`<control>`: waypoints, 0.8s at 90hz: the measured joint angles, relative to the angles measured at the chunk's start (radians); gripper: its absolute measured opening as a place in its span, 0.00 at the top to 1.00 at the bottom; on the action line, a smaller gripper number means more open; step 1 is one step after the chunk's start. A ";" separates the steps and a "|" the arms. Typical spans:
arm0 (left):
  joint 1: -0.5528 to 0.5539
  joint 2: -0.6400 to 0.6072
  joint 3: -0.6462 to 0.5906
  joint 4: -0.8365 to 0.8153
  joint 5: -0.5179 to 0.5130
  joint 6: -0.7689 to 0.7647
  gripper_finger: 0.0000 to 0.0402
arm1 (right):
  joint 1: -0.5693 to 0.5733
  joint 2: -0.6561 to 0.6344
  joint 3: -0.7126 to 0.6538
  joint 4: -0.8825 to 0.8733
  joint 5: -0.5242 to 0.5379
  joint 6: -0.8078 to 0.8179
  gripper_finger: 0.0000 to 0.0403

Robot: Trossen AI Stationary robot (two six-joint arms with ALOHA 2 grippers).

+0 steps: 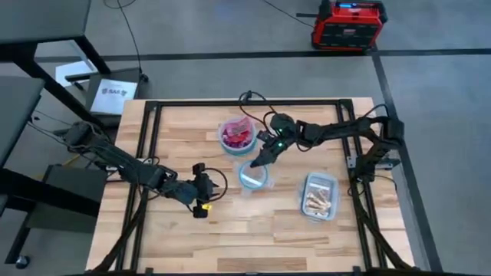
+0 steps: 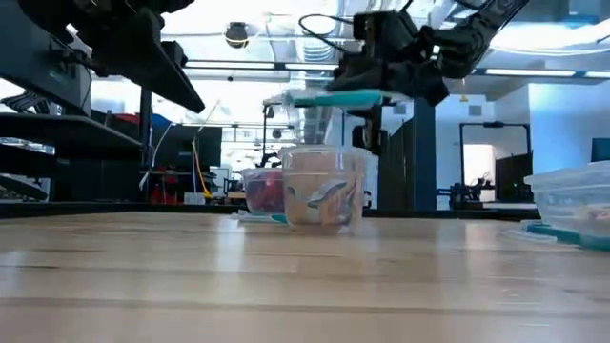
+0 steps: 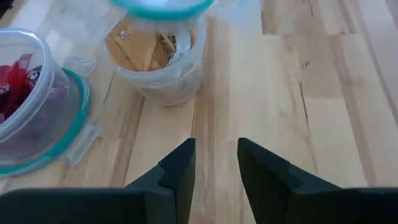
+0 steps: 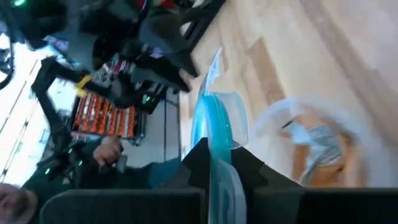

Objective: Sort candy
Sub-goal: Close the small circular transparent bin

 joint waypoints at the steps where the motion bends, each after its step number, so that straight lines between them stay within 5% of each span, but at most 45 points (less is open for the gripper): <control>1: 0.000 0.000 0.000 0.000 0.000 0.001 0.73 | -0.001 0.005 0.000 0.000 0.000 0.000 0.98; 47: 0.008 0.000 0.000 0.000 0.000 0.014 0.73 | -0.053 0.091 -0.001 0.088 -0.025 0.000 0.92; 72: 0.123 0.000 0.001 0.196 0.092 0.096 0.73 | -0.058 0.091 -0.001 0.077 -0.026 -0.023 0.91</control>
